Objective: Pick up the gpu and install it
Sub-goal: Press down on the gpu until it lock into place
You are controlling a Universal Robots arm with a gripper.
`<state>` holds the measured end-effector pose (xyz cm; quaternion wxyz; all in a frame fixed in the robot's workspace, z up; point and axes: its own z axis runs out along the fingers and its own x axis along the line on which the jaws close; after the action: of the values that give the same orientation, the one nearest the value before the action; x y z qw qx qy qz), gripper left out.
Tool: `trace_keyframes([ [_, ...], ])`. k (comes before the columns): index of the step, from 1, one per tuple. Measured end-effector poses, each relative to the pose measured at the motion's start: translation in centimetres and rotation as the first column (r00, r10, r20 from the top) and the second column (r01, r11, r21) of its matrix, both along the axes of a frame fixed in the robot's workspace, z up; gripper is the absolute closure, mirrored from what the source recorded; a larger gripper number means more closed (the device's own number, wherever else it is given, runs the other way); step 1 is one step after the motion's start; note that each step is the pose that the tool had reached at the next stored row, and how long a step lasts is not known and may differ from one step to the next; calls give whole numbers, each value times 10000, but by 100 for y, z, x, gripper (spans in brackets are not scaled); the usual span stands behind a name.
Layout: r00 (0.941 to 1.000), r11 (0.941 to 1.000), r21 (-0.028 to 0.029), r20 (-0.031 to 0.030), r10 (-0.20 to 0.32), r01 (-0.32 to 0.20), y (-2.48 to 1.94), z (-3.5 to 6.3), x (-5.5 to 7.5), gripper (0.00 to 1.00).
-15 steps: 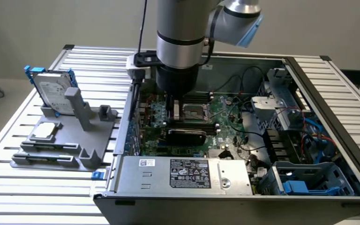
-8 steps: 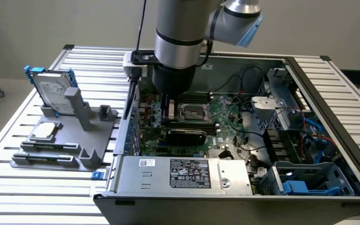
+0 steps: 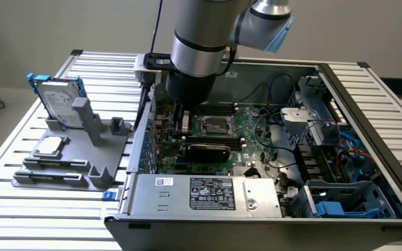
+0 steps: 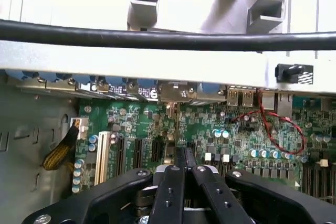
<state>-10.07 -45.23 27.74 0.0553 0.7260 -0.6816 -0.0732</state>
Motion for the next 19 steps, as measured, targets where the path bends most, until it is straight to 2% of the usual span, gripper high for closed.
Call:
trace_keyframes([
  [3, 9998, 10000, -19, -211, -1, 0, 0, 0, -21, 89],
  [6, 9995, 9999, -124, -330, -3, -2, 0, 1, -44, 89],
  [10, 9990, 9994, -336, -447, -11, -4, 0, 0, -77, 89],
  [15, 9985, 9988, -480, -548, -18, -8, 0, 2, -96, 89],
  [19, 9982, 9979, -641, -595, -28, -11, 0, 12, -99, 89],
])
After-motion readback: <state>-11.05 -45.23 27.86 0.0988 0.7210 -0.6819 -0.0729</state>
